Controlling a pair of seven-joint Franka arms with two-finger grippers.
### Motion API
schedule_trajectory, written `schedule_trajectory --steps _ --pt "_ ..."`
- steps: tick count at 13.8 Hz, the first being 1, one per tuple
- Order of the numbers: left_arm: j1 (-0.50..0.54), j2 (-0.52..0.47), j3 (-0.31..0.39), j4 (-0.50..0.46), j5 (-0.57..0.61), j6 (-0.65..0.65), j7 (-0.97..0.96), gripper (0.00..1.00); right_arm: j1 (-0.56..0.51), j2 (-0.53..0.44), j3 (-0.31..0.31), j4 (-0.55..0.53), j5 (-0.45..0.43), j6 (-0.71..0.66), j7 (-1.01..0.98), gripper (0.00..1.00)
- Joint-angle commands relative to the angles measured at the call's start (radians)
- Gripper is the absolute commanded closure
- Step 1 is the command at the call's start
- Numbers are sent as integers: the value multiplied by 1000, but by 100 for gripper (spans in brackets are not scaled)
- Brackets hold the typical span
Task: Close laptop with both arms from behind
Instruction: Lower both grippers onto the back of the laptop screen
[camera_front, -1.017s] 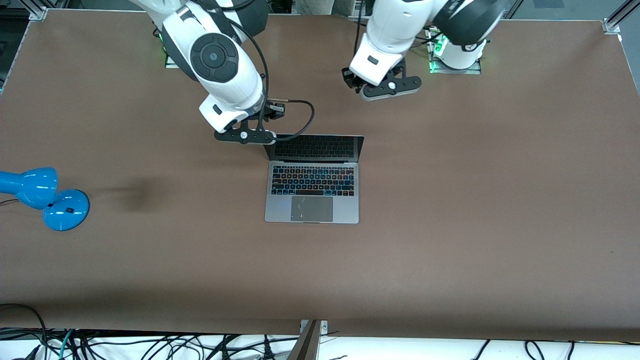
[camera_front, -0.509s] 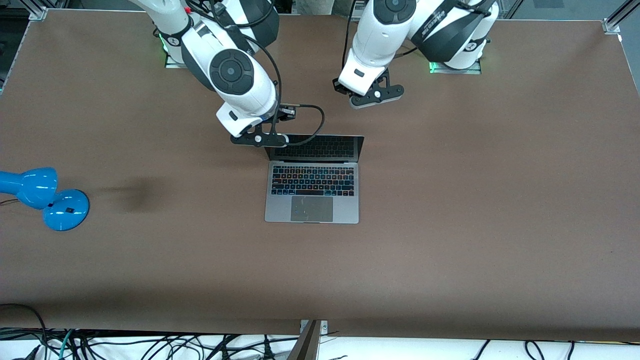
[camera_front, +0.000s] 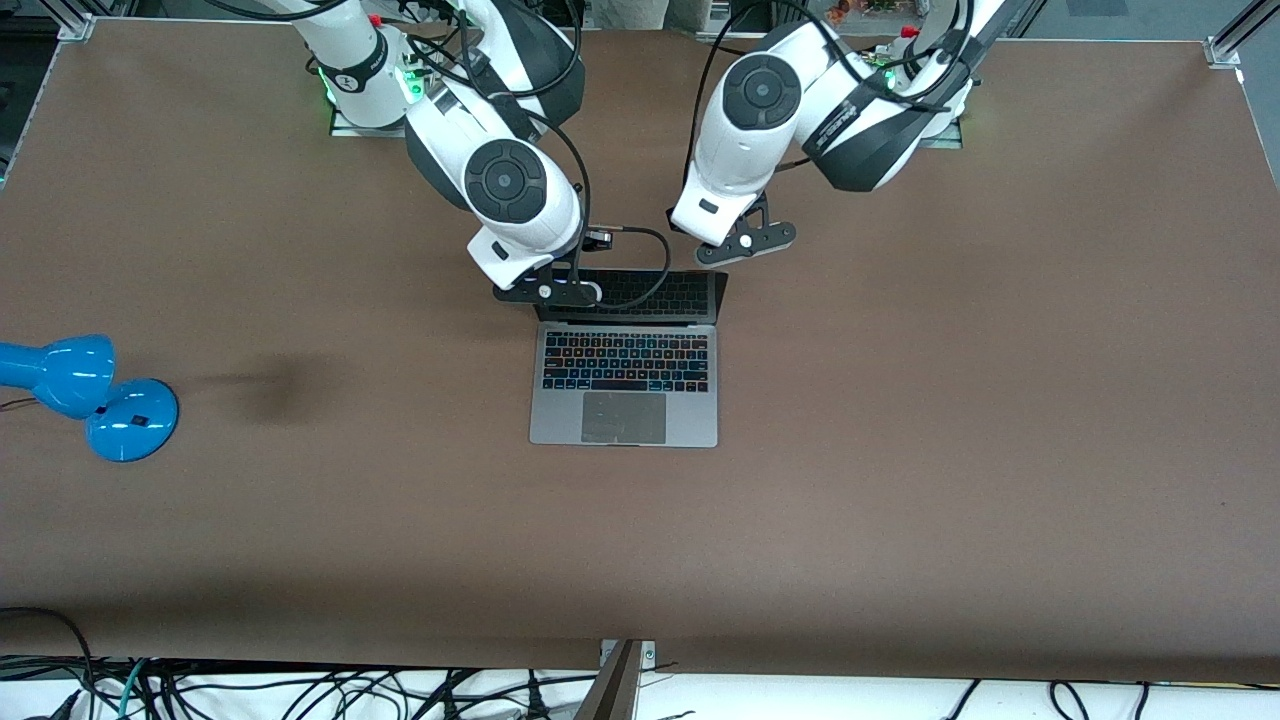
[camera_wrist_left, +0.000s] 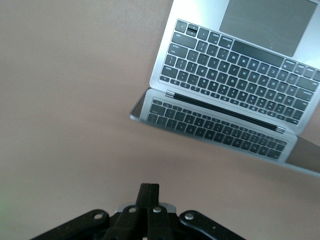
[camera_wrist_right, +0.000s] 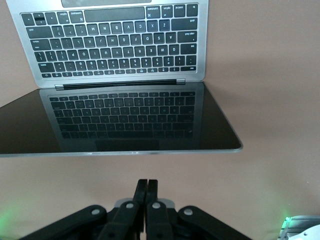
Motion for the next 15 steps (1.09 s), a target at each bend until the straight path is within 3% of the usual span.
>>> schedule_trajectory --steps 1,15 --pt "-21 70 -1 44 74 -3 -39 100 -5 12 10 -16 12 35 9 96" --pt "-24 249 22 201 191 13 -49 100 -4 46 7 -39 -19 172 -24 98"
